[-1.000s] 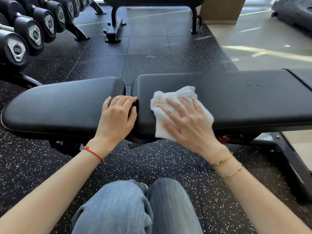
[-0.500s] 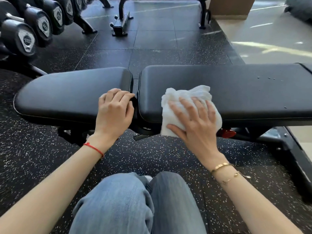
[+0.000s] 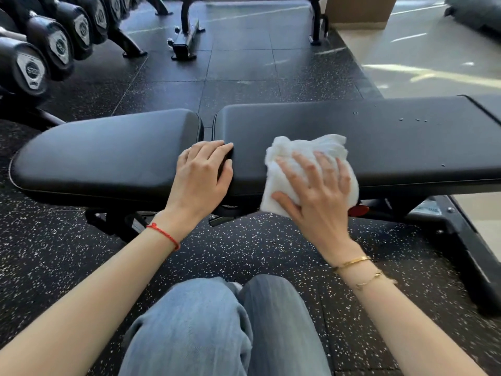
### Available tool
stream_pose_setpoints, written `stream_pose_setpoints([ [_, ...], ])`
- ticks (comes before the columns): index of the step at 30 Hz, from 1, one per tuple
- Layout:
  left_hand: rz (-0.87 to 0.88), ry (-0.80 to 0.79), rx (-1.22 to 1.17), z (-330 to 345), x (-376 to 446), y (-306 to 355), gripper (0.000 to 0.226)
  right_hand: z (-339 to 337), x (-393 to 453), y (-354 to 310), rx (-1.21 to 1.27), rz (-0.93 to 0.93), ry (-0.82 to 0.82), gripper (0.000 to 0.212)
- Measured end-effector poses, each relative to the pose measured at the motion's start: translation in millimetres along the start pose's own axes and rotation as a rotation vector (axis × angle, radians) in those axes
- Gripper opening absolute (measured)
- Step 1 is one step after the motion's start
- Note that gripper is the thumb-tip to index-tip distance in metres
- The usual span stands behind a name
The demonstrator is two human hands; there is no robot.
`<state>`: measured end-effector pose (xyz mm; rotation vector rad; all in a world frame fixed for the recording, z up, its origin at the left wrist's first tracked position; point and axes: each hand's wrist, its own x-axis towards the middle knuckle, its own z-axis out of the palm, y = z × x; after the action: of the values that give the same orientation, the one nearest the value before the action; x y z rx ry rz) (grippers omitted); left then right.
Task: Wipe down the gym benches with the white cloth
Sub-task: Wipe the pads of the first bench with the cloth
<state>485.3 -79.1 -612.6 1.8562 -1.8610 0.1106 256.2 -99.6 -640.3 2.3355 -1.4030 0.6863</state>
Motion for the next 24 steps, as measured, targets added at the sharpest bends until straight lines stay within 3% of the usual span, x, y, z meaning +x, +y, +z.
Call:
stream_pose_setpoints([
  [5,-0.005,-0.008,-0.021,1.4,7.6,5.5,0.035,6.4,-0.8,-10.4,-0.047,-0.203,-0.025,0.058],
  [9,-0.006,0.005,-0.039,0.9,10.6,6.5,0.032,-2.6,-14.5,45.8,-0.060,-0.101,-0.043,0.060],
  [12,-0.019,0.004,-0.064,1.7,13.5,9.0,0.031,-9.8,-16.1,44.3,-0.057,-0.005,-0.086,0.060],
  [15,-0.053,-0.008,-0.076,4.1,17.9,13.7,0.032,-5.4,-6.8,3.6,-0.016,-0.089,-0.131,0.059],
  [18,-0.084,-0.022,-0.066,6.1,23.7,17.0,0.033,-6.3,0.1,3.8,0.041,-0.161,-0.160,0.056],
  [22,-0.134,-0.061,-0.030,8.6,40.5,16.3,0.037,-19.2,20.0,49.3,0.121,0.006,-0.176,0.052],
  [24,-0.174,-0.070,-0.026,12.1,52.2,13.3,0.039,-18.1,50.7,73.5,0.116,0.092,-0.339,0.054],
])
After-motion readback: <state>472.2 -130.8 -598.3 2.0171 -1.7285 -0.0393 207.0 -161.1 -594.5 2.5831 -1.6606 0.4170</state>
